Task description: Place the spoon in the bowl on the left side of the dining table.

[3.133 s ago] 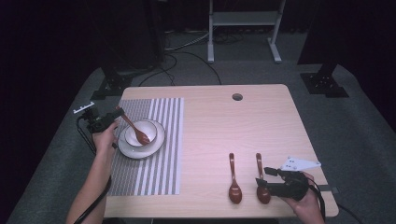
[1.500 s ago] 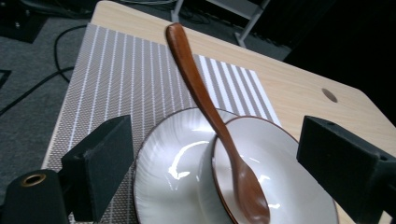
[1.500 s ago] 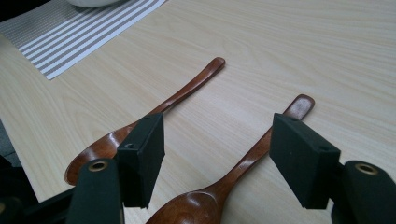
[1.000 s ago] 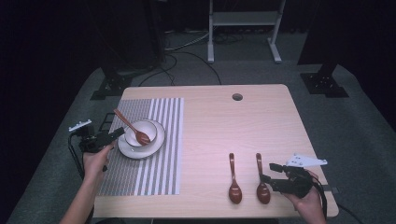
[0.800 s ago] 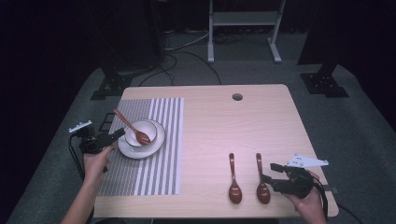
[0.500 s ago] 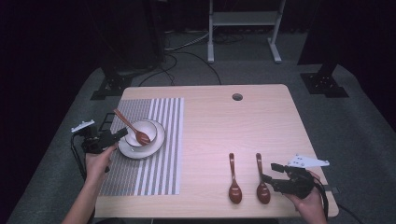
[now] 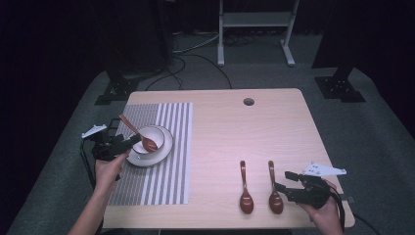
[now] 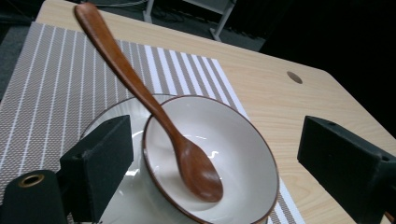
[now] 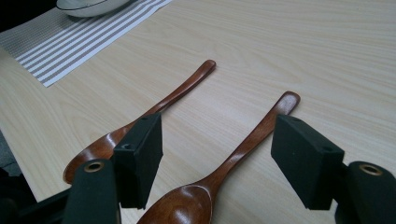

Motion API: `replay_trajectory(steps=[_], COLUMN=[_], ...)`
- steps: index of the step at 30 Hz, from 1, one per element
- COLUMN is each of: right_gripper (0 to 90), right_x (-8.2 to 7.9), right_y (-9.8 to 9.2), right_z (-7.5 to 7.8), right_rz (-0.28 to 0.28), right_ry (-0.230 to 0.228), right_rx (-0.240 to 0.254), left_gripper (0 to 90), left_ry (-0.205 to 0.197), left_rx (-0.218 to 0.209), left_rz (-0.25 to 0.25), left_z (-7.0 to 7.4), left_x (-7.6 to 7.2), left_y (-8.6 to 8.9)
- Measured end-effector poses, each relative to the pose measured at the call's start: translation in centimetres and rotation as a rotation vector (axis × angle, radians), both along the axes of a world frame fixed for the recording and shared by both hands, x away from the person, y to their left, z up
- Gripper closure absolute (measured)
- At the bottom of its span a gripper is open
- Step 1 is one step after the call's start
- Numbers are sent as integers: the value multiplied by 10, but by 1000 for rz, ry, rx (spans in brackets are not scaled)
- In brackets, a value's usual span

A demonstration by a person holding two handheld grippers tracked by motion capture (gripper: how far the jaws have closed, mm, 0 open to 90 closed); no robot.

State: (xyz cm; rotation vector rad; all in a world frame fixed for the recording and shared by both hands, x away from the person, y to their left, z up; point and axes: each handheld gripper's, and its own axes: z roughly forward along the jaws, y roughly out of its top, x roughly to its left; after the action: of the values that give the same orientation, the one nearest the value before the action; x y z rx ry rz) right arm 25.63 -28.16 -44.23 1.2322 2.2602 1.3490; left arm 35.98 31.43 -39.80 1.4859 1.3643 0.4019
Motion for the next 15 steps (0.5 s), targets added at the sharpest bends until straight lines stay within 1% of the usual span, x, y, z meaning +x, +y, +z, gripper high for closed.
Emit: replay_trajectory(steps=[10, 15], right_gripper=[323, 322], right_x=[-1, -1], right_y=[-1, -2], right_z=[1, 1], right_rz=[-4, -5], right_ry=[1, -1], right_rx=[5, 4], left_gripper=[95, 95], left_ry=[-8, -7], left_rx=[11, 14], left_rz=[-37, -44], left_z=[5, 4], left_x=[-1, -1], left_y=[-12, -16])
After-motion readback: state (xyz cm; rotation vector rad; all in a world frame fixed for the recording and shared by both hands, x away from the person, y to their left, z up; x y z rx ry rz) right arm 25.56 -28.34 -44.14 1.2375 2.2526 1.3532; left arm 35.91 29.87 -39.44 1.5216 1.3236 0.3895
